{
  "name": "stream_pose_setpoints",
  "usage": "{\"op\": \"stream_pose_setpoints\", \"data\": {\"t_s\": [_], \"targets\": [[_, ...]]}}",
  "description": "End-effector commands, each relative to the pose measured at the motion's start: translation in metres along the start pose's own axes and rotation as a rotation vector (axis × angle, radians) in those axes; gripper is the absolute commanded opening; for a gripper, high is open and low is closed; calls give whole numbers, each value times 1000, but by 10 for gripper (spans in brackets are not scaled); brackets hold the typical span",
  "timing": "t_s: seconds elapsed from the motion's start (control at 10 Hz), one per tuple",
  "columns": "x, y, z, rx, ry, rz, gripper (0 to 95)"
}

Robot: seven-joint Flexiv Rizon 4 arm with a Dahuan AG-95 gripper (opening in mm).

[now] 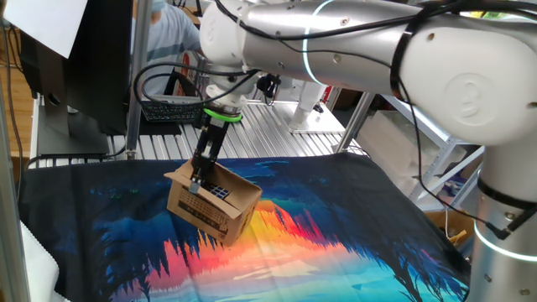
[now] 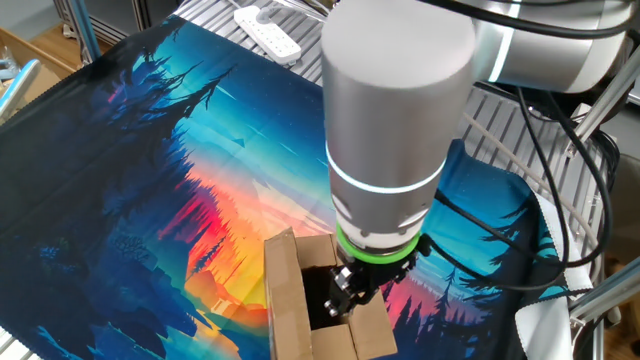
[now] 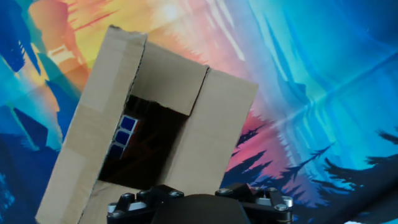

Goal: Cover the box

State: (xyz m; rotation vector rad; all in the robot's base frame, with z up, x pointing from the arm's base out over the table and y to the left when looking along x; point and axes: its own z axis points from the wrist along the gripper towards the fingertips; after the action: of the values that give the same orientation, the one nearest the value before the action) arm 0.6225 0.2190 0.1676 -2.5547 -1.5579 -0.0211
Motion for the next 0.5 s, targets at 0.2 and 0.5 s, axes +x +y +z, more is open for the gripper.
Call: {"op": "stream_pose_setpoints", "data": {"t_s": [0.2,0.5], "targets": [[0,-2,6,-52,27,-31,760],[5,6,24,-87,36,-52,760]]}}
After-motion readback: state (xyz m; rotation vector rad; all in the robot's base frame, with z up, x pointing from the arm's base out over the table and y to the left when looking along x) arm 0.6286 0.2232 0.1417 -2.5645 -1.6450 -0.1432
